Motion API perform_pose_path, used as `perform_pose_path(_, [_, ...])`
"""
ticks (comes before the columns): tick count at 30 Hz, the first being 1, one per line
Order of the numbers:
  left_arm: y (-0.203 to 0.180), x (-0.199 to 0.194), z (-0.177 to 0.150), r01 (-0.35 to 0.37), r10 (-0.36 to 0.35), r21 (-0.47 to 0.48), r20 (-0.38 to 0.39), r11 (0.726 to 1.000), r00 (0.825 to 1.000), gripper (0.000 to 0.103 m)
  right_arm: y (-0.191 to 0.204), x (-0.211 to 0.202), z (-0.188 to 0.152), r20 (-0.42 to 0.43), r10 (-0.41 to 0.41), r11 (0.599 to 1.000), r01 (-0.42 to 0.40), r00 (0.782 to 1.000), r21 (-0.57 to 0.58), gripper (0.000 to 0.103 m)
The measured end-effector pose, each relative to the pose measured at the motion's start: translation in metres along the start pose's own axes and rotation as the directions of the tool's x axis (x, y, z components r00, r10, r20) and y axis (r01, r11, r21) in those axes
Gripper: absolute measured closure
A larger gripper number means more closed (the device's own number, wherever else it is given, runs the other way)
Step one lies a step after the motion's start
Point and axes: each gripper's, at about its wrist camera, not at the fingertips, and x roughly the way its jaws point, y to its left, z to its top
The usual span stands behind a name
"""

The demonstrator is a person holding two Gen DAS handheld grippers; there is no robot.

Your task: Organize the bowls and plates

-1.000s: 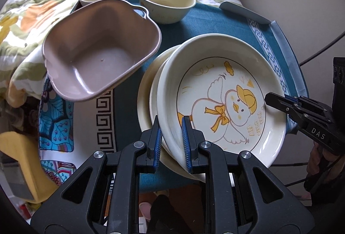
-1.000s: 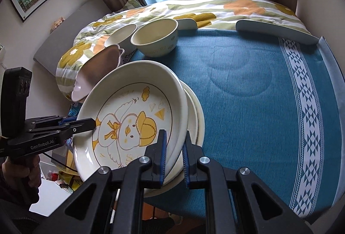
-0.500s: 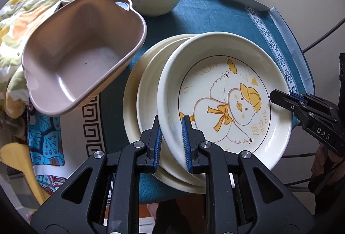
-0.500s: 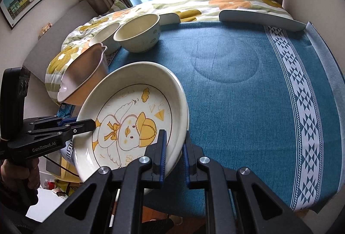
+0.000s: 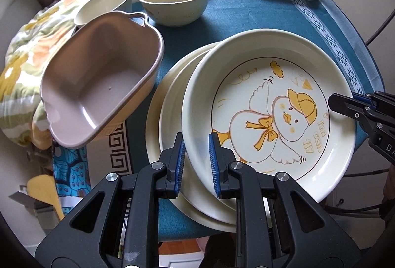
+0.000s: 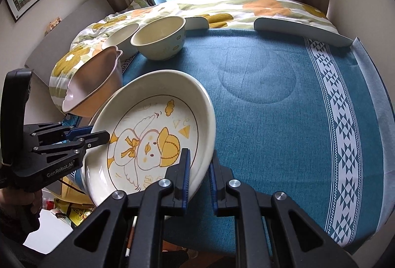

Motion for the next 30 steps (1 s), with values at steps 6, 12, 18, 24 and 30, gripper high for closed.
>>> perform_pose_path(6, [-0.010,-0.002,0.001,-0.081,0.081,0.036,0.015,0.996,0.997,0.086,0.000,0.001,0.001,-0.002,0.008,1.000,-0.008,1.000,-0.002,0.090])
perform_pose_path(12, [-0.013,-0.003,-0.002,-0.152,0.150,0.049,0.040,0.987,0.988,0.086,0.001,0.006,0.001,0.004,0.021,1.000,-0.021,1.000,-0.006,0.090])
perform_pose_path(18, [-0.018,-0.005,-0.006,-0.187,0.184,0.066,0.049,0.980,0.982,0.086,0.004,0.006,0.002,-0.004,-0.003,1.000,0.003,1.000,-0.028,0.090])
perform_pose_path(24, [-0.023,-0.007,-0.010,-0.219,0.213,0.097,0.064,0.971,0.975,0.086,0.007,0.007,0.001,-0.010,-0.028,0.999,0.027,1.000,-0.030,0.090])
perform_pose_path(30, [-0.025,-0.009,-0.012,-0.227,0.221,0.110,0.067,0.968,0.973,0.086,0.013,0.009,0.003,-0.019,-0.068,0.997,0.067,0.998,-0.046,0.090])
